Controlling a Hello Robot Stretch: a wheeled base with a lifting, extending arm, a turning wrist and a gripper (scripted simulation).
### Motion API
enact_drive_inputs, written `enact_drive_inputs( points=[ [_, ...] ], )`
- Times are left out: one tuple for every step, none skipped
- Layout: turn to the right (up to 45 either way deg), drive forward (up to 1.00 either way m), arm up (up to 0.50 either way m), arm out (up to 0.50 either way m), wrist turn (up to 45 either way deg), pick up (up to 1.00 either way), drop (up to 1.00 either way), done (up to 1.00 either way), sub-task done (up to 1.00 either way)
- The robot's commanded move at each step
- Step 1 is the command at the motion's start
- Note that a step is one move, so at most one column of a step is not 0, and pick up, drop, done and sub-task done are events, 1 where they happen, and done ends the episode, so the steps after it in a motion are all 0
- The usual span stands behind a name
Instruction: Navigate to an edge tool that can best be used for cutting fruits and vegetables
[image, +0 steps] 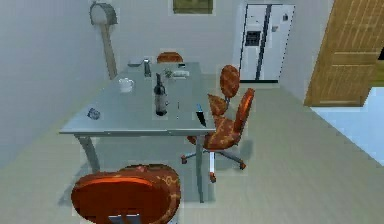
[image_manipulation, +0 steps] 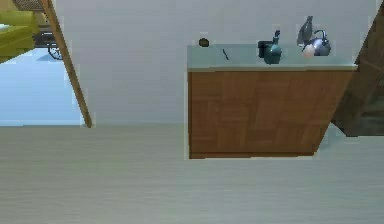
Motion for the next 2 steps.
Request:
enact_drive_inputs(
  points=[
    [0.0, 1.00, 0.00, 0.00, 0.0, 0.00, 0.00, 0.00, 0.00],
    [0.0, 0.00, 0.00, 0.00, 0.0, 0.00, 0.00, 1.00, 0.00]
  ],
)
